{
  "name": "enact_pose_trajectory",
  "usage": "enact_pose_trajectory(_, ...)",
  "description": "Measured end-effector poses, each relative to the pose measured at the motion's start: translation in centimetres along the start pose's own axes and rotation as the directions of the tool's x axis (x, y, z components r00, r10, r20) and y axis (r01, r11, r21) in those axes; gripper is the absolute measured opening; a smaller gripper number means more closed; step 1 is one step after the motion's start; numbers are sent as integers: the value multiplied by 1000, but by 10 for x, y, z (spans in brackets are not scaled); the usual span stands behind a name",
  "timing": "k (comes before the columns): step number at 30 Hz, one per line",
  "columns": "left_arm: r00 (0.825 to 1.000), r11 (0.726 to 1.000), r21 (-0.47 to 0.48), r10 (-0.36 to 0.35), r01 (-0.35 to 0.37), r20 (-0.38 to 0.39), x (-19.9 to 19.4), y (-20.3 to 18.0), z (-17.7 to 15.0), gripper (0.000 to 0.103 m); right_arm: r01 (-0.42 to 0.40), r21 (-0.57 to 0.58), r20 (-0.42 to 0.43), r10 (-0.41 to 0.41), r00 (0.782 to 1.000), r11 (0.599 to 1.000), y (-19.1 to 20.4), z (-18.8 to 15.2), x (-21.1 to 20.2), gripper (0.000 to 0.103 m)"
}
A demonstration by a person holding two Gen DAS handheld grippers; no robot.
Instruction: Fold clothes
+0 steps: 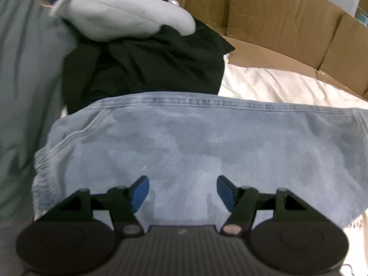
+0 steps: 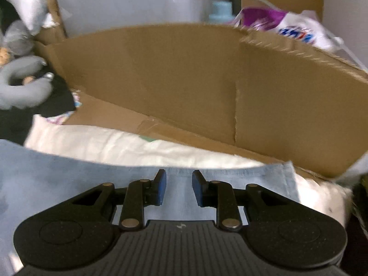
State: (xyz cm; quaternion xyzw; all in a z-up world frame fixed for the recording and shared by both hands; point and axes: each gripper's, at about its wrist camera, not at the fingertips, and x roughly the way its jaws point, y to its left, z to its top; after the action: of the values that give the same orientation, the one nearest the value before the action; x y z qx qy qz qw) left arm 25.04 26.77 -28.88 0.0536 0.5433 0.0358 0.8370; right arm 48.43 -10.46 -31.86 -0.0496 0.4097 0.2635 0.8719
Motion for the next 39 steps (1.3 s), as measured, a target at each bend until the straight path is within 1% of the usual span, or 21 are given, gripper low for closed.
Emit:
enact_pose_trajectory(2, 1000, 1000, 3, 3, -3, 3, -16, 6, -5, 70, -26, -3, 3, 26, 1000, 1000, -4, -8, -29, 33)
enact_pose_trajectory(4, 1000, 1000, 4, 19, -19, 16, -34, 11, -10, 80, -36, -18, 3, 36, 999, 999, -5, -16, -57, 34)
enact_pose_trajectory(5, 999, 1000, 1, 28, -28, 22, -44, 14, -12, 81, -40, -24, 0, 40, 999, 999, -8, -18, -70, 39)
enact_pose_trajectory(7, 999, 999, -11, 38, -38, 30, -63, 19, -16, 85, -54, -30, -1, 54, 999, 998, -13, -26, -96, 39)
enact_pose_trajectory(9, 999, 999, -31, 36, -35, 30, -77, 24, -22, 86, -65, -37, 1, 65, 998, 997, -19, -37, -124, 39)
enact_pose_trajectory(12, 999, 999, -28, 27, -27, 31, -98, 28, -33, 87, -64, -43, 13, 65, 998, 997, -26, -55, -166, 42)
enact_pose_trajectory(13, 999, 999, -27, 27, -26, 33, -105, 29, -38, 88, -59, -45, 21, 60, 998, 997, -28, -63, -182, 48)
enact_pose_trajectory(14, 999, 999, -29, 26, -25, 35, -111, 29, -43, 89, -54, -46, 26, 55, 998, 998, -30, -70, -195, 52)
enact_pose_trajectory(18, 999, 999, -39, 27, -25, 32, -129, 33, -64, 90, -49, -34, 25, 50, 998, 998, -38, -108, -245, 53)
enact_pose_trajectory(20, 999, 999, -43, 32, -31, 24, -138, 35, -75, 90, -34, -17, 20, 34, 999, 999, -42, -133, -267, 54)
enact_pose_trajectory(24, 999, 998, -53, 35, -35, 8, -155, 38, -93, 90, 3, 62, 24, -4, 1000, 998, -54, -178, -300, 54)
enact_pose_trajectory(26, 999, 998, -51, 37, -37, 9, -164, 39, -98, 90, 28, 79, 18, -30, 999, 996, -57, -199, -311, 53)
enact_pose_trajectory(30, 999, 997, -65, 31, -30, 12, -181, 43, -108, 90, 49, 150, 8, -51, 999, 987, -63, -231, -330, 54)
enact_pose_trajectory(33, 999, 997, -78, 30, -28, 17, -190, 45, -117, 90, 83, 168, 0, -84, 996, 982, -63, -253, -343, 54)
enact_pose_trajectory(36, 999, 996, -77, 38, -38, -1, -191, 44, -128, 90, 69, 157, -24, -66, 998, 985, -59, -277, -351, 53)
enact_pose_trajectory(39, 999, 997, -63, 48, -50, -24, -187, 41, -140, 90, 117, 163, -40, -112, 993, 980, -57, -304, -355, 53)
